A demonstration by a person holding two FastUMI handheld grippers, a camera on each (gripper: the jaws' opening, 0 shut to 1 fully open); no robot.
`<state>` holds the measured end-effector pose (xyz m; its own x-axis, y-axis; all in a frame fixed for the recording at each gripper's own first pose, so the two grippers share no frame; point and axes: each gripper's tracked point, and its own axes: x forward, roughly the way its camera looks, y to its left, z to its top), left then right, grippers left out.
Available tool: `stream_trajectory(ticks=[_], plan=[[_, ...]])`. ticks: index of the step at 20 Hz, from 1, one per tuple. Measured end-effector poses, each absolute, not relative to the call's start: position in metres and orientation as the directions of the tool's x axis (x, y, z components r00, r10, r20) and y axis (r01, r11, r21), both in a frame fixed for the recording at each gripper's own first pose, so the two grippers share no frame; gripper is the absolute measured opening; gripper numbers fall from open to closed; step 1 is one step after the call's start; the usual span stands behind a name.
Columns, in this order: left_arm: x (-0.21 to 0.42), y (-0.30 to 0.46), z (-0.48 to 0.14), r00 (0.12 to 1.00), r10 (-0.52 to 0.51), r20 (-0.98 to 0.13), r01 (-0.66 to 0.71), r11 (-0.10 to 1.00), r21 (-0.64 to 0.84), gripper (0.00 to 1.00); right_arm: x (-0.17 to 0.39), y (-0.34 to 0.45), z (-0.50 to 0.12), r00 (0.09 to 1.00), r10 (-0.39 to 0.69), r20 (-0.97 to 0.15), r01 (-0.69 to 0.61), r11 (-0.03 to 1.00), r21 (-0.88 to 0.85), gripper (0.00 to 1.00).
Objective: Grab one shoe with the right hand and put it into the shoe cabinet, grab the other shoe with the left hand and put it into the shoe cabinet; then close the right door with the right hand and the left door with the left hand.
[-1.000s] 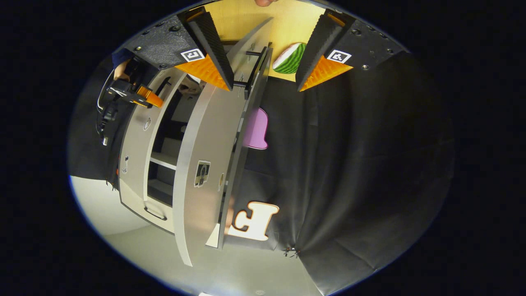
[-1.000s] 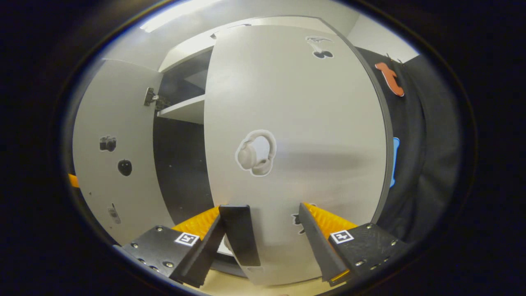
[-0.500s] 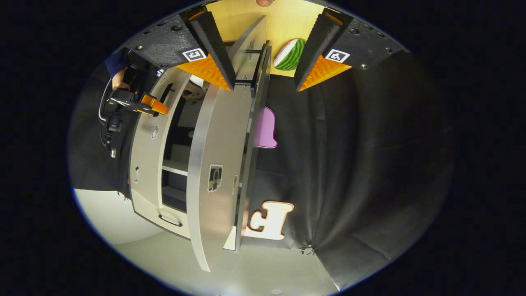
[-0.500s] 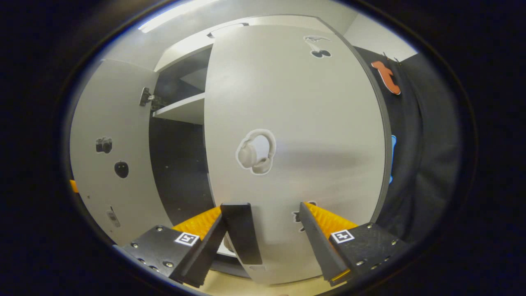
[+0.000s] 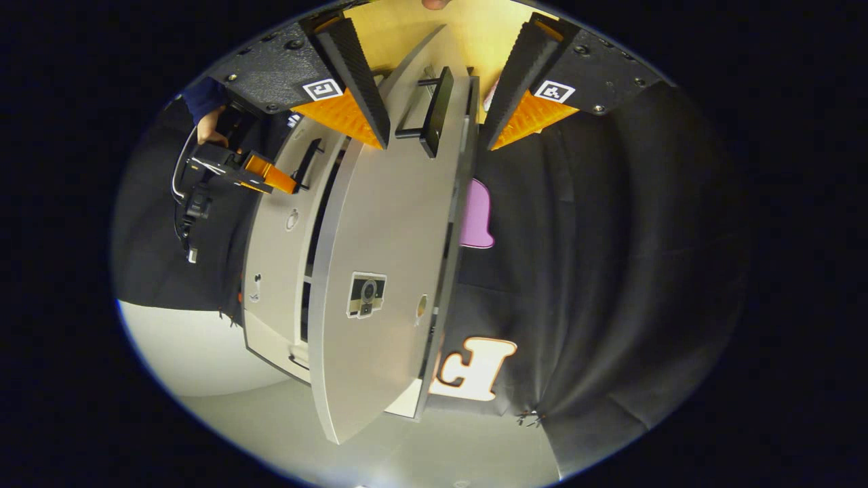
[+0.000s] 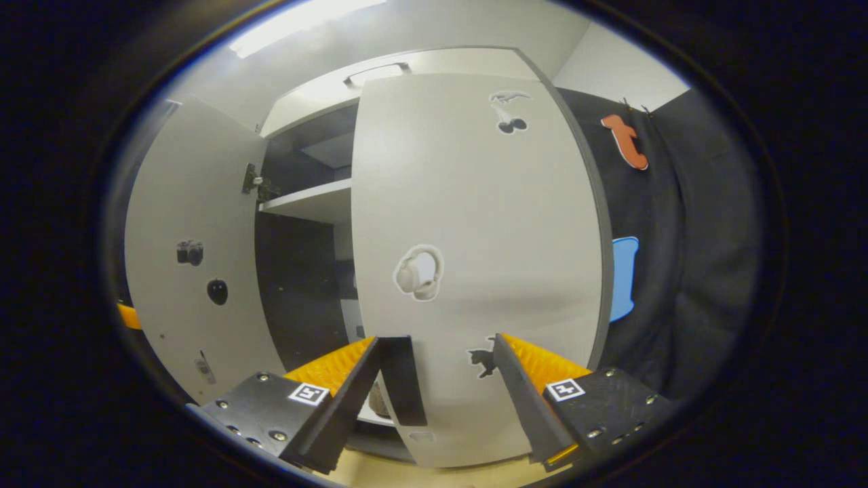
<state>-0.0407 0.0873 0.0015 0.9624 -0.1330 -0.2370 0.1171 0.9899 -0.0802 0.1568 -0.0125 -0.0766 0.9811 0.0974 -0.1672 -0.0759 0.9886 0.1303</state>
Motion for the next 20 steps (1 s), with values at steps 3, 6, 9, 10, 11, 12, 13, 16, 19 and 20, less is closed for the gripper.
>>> stream_trajectory(ticks=[3,6,9,10,11,12,13,16,19,20], plan=[[-0.028,0.066,-0.002,0.953,-0.186,-0.239,0.167,0.981,-0.095,0.87,0.147,-0.029,-0.073,0.984,0.069,-0.167,-0.048,0.991,0.124,1.00],[-0.014,0.054,-0.007,0.949,-0.209,-0.235,0.187,0.976,-0.110,0.87,0.140,-0.045,-0.072,0.984,0.040,-0.176,-0.020,0.993,0.115,1.00],[-0.007,0.039,-0.012,0.941,-0.246,-0.230,0.220,0.966,-0.133,0.87,0.134,-0.060,-0.071,0.983,0.014,-0.185,0.006,0.994,0.105,1.00],[-0.005,0.036,-0.012,0.940,-0.254,-0.229,0.228,0.964,-0.134,0.87,0.133,-0.064,-0.070,0.982,0.006,-0.186,0.013,0.995,0.104,1.00],[-0.001,0.033,-0.014,0.939,-0.255,-0.231,0.231,0.965,-0.128,0.87,0.130,-0.067,-0.070,0.982,0.001,-0.187,0.019,0.994,0.104,0.97],[0.002,0.033,-0.017,0.938,-0.251,-0.239,0.228,0.966,-0.118,0.87,0.130,-0.070,-0.069,0.982,-0.004,-0.187,0.024,0.994,0.103,1.00],[0.005,0.032,-0.020,0.935,-0.252,-0.249,0.231,0.967,-0.110,0.87,0.128,-0.072,-0.068,0.982,-0.008,-0.186,0.027,0.994,0.101,1.00],[0.012,0.020,-0.023,0.928,-0.280,-0.247,0.255,0.959,-0.126,0.87,0.125,-0.079,-0.067,0.982,-0.021,-0.190,0.039,0.995,0.091,1.00],[0.021,0.008,-0.033,0.918,-0.298,-0.262,0.275,0.954,-0.123,0.87,0.121,-0.084,-0.067,0.981,-0.030,-0.193,0.049,0.995,0.092,1.00],[0.026,0.006,-0.033,0.920,-0.300,-0.253,0.277,0.953,-0.124,0.87,0.119,-0.086,-0.066,0.980,-0.035,-0.194,0.053,0.994,0.090,1.00]])
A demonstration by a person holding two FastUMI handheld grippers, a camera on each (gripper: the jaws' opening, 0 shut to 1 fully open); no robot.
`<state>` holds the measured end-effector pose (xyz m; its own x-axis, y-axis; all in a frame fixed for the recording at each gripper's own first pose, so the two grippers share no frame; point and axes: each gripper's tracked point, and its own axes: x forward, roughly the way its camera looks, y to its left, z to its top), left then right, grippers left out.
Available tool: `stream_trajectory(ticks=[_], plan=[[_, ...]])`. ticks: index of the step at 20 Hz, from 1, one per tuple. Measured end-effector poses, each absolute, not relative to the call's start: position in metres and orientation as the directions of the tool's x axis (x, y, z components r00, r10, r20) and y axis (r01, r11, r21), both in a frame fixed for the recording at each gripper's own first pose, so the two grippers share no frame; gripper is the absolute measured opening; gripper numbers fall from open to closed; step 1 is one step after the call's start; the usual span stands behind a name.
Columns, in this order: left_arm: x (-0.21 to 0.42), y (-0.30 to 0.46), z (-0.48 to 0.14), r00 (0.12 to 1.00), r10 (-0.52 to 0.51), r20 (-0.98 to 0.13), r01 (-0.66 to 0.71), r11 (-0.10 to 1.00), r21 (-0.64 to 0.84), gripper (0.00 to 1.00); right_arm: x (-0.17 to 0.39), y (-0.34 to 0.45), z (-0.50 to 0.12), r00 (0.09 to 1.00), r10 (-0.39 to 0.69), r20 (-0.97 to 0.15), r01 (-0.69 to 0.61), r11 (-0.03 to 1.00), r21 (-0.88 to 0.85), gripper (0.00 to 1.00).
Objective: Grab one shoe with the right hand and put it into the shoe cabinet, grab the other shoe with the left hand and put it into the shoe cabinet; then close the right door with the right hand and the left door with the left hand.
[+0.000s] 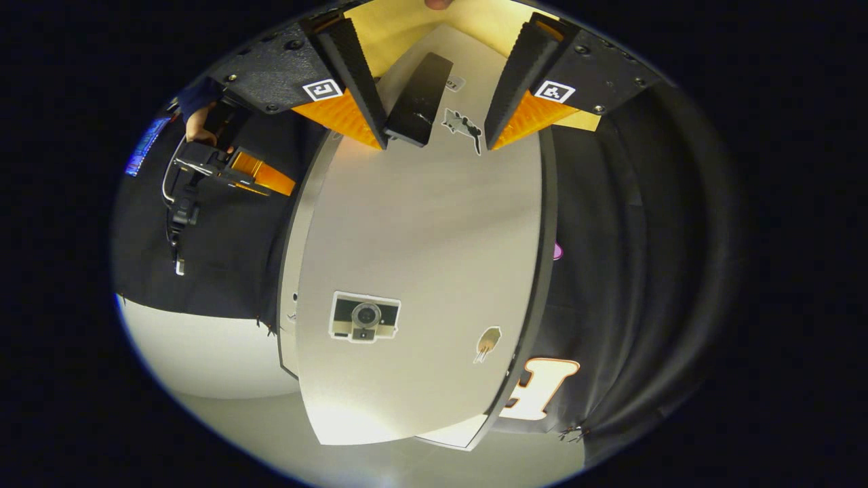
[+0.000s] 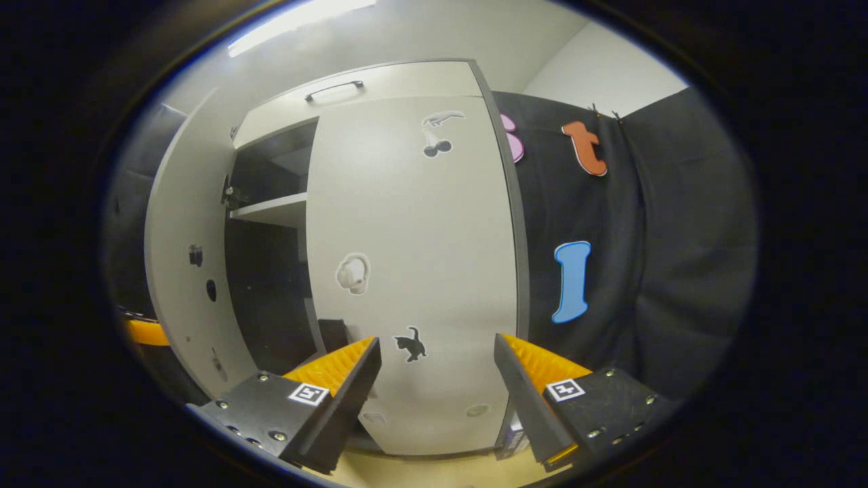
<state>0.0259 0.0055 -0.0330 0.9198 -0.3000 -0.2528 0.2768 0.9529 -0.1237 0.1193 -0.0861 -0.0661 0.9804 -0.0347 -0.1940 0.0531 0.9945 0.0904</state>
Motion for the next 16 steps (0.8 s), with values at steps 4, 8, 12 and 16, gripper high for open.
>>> stream_trajectory(ticks=[4,8,12,16], plan=[[0.042,-0.009,-0.037,0.912,-0.329,-0.246,0.307,0.943,-0.126,0.92,0.110,-0.099,-0.067,0.977,-0.058,-0.204,0.076,0.994,0.083,1.00],[0.056,-0.018,-0.038,0.919,-0.314,-0.240,0.313,0.949,-0.042,1.00,0.101,-0.113,-0.067,0.975,-0.087,-0.206,0.104,0.992,0.076,0.97],[0.070,-0.031,-0.042,0.916,-0.324,-0.235,0.317,0.946,-0.066,0.99,0.091,-0.130,-0.064,0.971,-0.124,-0.205,0.138,0.989,0.056,1.00],[0.083,-0.042,-0.047,0.914,-0.331,-0.236,0.318,0.944,-0.092,0.99,0.081,-0.151,-0.064,0.963,-0.172,-0.205,0.185,0.982,0.044,1.00]])
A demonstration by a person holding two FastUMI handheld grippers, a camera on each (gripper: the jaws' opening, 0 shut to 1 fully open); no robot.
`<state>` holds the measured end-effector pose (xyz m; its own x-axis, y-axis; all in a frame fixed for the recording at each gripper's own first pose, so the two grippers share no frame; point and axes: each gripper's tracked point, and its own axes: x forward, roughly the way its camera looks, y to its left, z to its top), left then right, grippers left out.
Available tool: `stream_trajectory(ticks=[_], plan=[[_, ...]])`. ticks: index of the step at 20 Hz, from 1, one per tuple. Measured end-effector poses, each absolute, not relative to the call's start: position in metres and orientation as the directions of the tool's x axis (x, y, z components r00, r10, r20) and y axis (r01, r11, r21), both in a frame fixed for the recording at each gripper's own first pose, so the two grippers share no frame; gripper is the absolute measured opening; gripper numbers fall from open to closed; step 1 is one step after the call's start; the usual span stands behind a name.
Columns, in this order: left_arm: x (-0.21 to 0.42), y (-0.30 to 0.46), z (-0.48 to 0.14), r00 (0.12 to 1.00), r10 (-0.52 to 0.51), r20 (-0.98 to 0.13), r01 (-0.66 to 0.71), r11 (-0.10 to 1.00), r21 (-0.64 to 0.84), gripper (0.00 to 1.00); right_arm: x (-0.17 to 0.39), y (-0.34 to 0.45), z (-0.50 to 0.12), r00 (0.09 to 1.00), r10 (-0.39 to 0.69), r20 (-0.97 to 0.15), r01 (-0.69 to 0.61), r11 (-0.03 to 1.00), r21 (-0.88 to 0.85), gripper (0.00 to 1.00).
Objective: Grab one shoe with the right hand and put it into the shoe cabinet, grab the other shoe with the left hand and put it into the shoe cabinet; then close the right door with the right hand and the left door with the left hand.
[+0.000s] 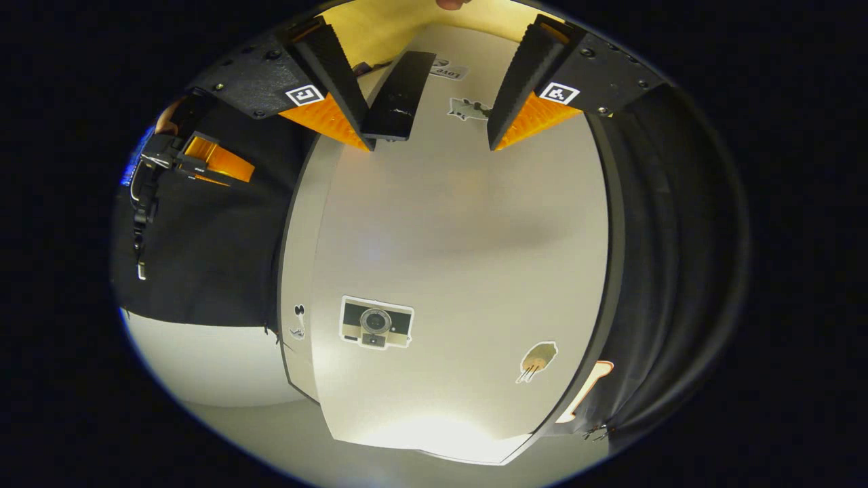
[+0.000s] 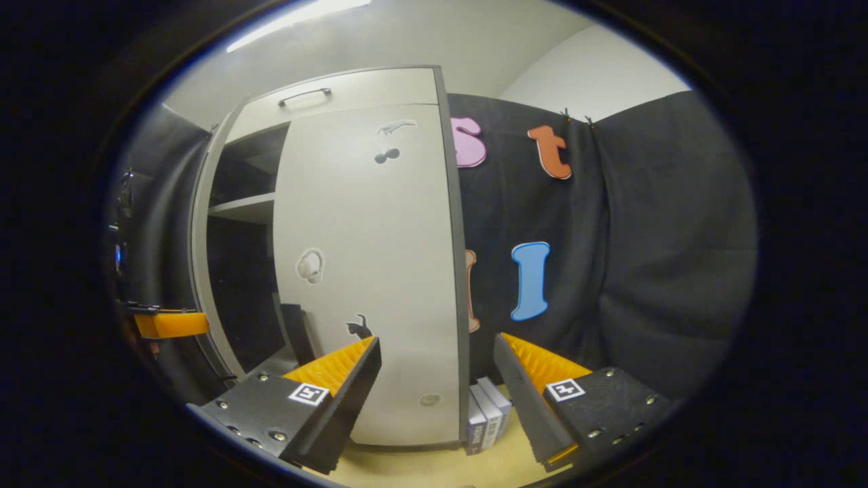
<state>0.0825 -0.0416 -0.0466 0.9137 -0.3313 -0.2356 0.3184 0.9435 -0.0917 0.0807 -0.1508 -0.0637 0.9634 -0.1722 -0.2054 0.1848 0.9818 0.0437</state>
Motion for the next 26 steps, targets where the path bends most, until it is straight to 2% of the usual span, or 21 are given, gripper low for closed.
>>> stream_trajectory(ticks=[1,9,26], plan=[[0.085,-0.042,-0.047,0.915,-0.329,-0.233,0.316,0.944,-0.091,0.99,0.077,-0.158,-0.063,0.961,-0.185,-0.206,0.198,0.979,0.044,0.97],[0.104,-0.050,-0.051,0.933,-0.280,-0.227,0.275,0.960,-0.058,0.99,0.060,-0.192,-0.061,0.945,-0.255,-0.206,0.270,0.962,0.047,1.00],[0.110,-0.058,-0.058,0.949,-0.220,-0.227,0.224,0.975,-0.007,1.00,0.038,-0.219,-0.060,0.925,-0.307,-0.224,0.321,0.947,0.026,1.00]])
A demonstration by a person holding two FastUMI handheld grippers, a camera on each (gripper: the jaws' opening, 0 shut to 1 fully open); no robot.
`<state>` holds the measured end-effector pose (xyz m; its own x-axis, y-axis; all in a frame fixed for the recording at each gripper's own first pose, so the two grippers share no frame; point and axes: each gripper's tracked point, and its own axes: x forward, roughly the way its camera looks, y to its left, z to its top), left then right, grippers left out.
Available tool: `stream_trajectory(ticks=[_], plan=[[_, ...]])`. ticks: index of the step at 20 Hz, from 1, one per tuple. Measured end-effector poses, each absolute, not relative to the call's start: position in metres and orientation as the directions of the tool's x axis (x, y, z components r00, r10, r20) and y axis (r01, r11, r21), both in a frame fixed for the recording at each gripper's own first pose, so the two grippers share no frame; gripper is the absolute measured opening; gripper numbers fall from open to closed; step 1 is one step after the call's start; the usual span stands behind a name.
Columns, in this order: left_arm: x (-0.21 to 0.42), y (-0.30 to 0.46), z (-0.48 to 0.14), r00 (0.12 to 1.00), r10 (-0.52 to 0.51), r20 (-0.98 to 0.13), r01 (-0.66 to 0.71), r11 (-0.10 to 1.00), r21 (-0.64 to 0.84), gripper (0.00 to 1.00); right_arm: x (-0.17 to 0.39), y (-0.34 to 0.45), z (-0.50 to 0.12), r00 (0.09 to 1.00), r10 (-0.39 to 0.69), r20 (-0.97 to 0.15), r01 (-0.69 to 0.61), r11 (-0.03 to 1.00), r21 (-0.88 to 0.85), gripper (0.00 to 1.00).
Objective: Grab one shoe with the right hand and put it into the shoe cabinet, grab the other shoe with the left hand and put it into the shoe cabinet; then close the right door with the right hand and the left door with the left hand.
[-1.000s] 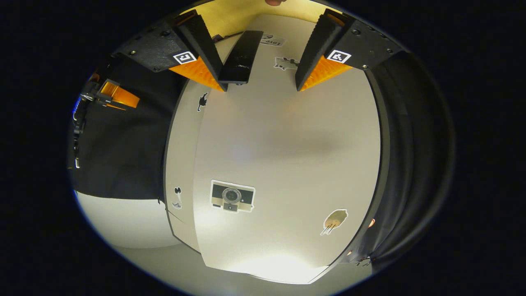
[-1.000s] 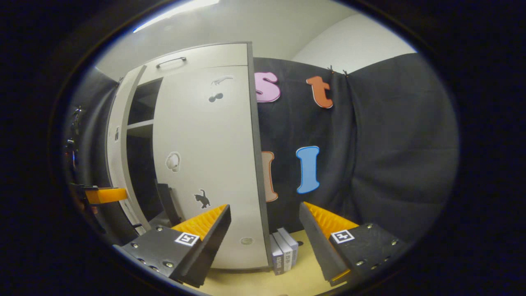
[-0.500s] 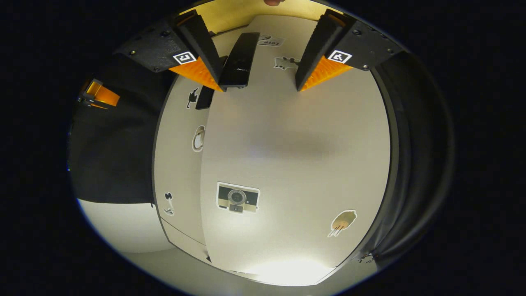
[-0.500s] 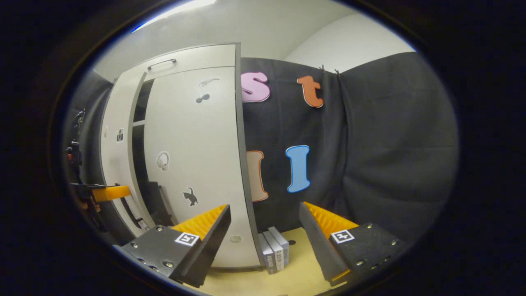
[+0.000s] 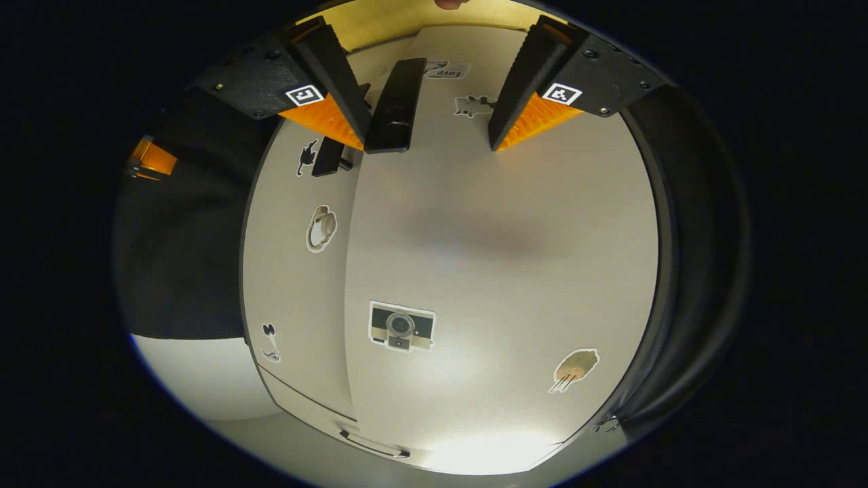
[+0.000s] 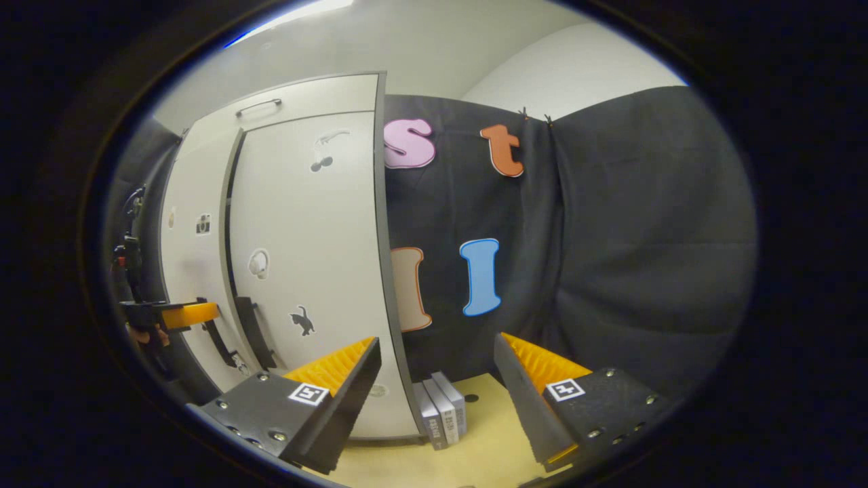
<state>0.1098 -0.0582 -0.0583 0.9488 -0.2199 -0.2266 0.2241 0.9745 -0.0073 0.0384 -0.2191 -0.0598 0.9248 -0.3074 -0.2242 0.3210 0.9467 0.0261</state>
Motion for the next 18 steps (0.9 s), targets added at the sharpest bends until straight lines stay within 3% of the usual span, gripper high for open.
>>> stream_trajectory(ticks=[18], plan=[[0.104,-0.062,-0.061,0.936,-0.232,-0.264,0.233,0.972,-0.028,1.00,0.040,-0.201,-0.055,0.933,-0.278,-0.229,0.290,0.957,0.018,1.00]])
